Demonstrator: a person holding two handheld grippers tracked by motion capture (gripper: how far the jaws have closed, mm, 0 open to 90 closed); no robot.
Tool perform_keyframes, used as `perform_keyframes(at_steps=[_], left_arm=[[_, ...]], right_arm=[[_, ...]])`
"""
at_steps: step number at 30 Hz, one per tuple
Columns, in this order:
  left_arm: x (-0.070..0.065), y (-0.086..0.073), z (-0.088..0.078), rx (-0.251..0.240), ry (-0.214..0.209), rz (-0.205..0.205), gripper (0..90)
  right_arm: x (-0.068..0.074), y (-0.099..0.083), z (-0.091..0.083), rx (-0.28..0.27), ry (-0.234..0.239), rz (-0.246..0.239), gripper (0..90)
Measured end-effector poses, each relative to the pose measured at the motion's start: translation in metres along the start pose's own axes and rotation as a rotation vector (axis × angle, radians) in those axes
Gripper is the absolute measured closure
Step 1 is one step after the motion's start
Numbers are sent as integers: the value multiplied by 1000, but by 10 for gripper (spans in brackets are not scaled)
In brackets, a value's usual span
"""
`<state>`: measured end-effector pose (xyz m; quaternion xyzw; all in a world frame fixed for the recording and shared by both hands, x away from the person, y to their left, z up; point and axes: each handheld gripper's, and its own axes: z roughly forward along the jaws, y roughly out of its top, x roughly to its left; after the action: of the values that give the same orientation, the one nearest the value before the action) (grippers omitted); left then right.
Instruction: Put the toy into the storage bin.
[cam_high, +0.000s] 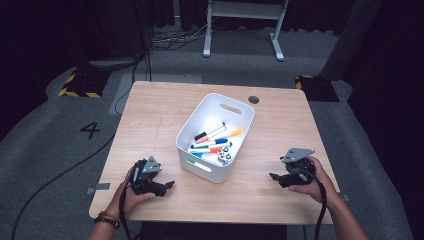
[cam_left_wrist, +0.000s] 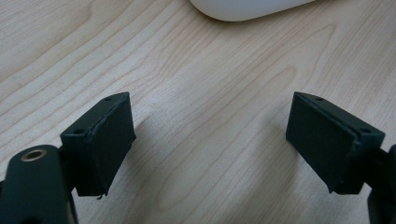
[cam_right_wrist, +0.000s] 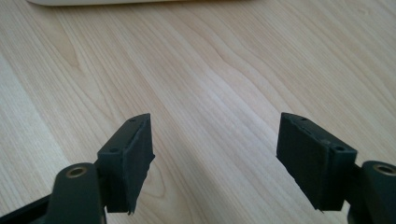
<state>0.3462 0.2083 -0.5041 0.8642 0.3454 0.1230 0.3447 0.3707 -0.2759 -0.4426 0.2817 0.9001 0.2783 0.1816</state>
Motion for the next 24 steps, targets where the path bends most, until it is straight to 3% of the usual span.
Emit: perform_keyframes(at_steps=[14,24], left_arm=[[0,0,0,0,0,0,154],[0,0,0,-1,0,1,154]], right_arm=[[-9,-41,0,-18,0,86,266],[-14,-75,2,-47,2,183,249]])
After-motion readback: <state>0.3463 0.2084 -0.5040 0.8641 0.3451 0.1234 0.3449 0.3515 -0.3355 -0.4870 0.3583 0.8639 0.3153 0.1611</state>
